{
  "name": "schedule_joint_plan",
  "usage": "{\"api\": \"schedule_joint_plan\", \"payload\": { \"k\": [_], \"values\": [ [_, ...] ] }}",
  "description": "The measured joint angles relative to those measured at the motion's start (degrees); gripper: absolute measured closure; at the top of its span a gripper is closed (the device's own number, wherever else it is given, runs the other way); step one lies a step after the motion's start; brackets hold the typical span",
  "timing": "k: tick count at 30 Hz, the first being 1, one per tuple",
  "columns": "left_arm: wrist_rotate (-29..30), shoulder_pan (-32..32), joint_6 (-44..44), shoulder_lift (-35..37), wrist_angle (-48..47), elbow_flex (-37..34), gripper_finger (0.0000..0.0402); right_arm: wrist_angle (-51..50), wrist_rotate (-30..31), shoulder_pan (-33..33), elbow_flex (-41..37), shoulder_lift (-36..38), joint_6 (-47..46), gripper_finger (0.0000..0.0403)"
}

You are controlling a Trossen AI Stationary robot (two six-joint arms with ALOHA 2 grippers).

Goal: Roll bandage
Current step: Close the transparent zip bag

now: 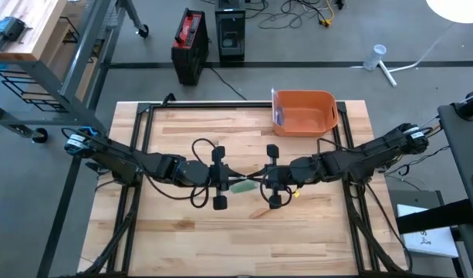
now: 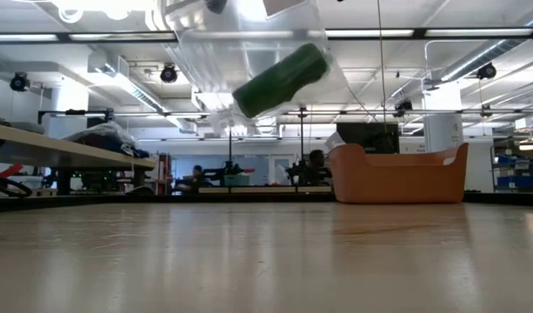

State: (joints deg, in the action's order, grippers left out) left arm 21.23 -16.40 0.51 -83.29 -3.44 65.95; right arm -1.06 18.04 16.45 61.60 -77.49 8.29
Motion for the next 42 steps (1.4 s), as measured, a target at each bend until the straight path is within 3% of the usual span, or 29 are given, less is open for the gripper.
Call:
{"api": "schedule_joint_plan", "payload": {
  "k": [10,18,42],
  "values": [
    [0.0,0.0,0.0,0.0,0.0,0.0,0.0371,-0.1,0.0,0.0,0.0,0.0,0.3,0.0402],
    [0.0,0.0,0.9,0.3,0.0,0.0,0.0393,-0.6,0.0,0.0,0.0,0.4,0.4,0.0402],
    [-1.3,0.0,1.6,0.6,-1.1,0.0,0.038,-8.0,-0.1,0.2,0.0,4.0,-0.8,0.0403]
  ]
}}
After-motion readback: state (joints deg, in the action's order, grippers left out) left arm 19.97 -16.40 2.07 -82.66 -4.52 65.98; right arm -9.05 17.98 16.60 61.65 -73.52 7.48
